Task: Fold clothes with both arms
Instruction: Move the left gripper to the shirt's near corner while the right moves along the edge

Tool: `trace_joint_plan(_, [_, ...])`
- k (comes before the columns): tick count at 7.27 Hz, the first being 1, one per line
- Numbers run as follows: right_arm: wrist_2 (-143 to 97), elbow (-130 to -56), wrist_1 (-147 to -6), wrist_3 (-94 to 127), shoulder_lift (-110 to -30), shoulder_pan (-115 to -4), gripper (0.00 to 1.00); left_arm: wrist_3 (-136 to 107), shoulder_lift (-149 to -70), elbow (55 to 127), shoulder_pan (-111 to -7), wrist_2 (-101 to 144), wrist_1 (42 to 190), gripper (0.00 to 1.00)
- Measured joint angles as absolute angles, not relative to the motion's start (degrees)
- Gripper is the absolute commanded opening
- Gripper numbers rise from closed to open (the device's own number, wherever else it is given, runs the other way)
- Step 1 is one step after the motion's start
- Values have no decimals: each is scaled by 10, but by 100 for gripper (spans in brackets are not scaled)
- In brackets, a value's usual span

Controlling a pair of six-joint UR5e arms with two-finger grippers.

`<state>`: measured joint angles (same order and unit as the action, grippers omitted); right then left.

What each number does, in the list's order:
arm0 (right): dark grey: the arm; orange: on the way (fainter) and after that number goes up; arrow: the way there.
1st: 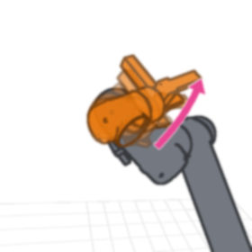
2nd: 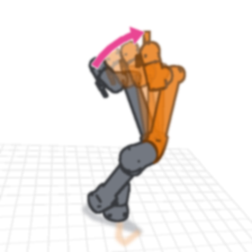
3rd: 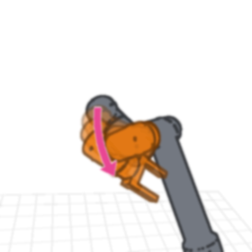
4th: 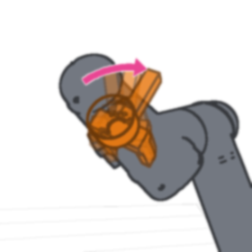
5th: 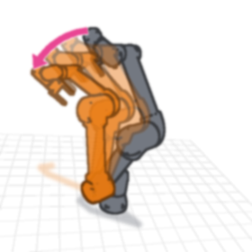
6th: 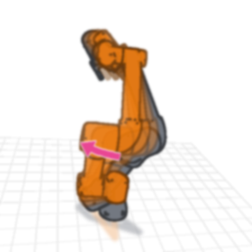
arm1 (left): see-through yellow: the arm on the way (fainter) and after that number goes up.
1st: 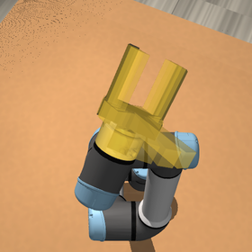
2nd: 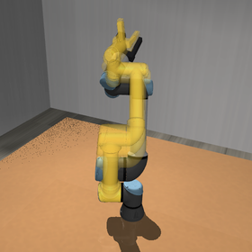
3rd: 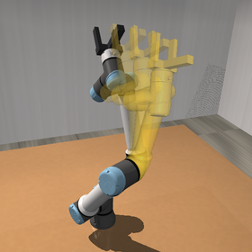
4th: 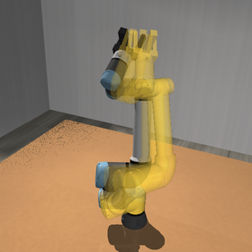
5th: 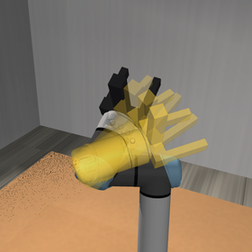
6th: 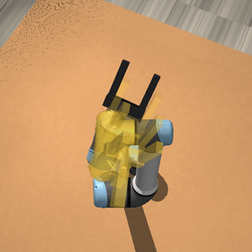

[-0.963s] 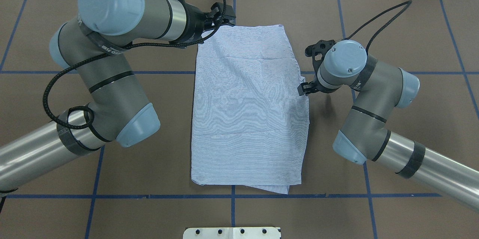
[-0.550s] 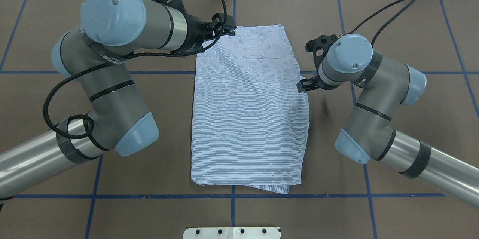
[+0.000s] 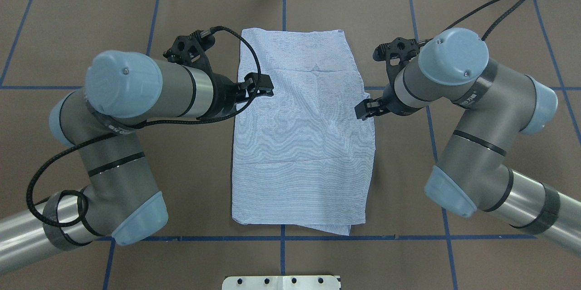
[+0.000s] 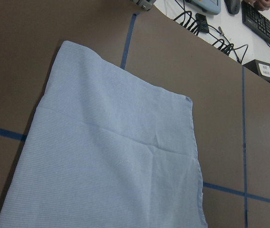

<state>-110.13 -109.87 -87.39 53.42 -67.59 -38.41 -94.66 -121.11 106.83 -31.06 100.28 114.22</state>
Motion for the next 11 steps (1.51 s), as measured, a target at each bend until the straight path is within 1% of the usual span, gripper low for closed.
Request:
trace_joint_plan(2, [-1124,-1141,-871,600,-699,-383,100,-995,-1172,1073,-250,971,1140,100])
trace_joint_plan(5, [-1129,-1164,-869,661,-707,-367,100,-1067,-1157,1075,-173,938,1091,99])
trace_joint_plan(9, [-1127,-1166,-868,674,-707,-356,100,-1080,-1148,1073,-142,933,1065,96])
trace_joint_plan(11, [-1128,-1166,-868,675,-707,-356,100,-1080,-1148,1068,-132,933,1051,93])
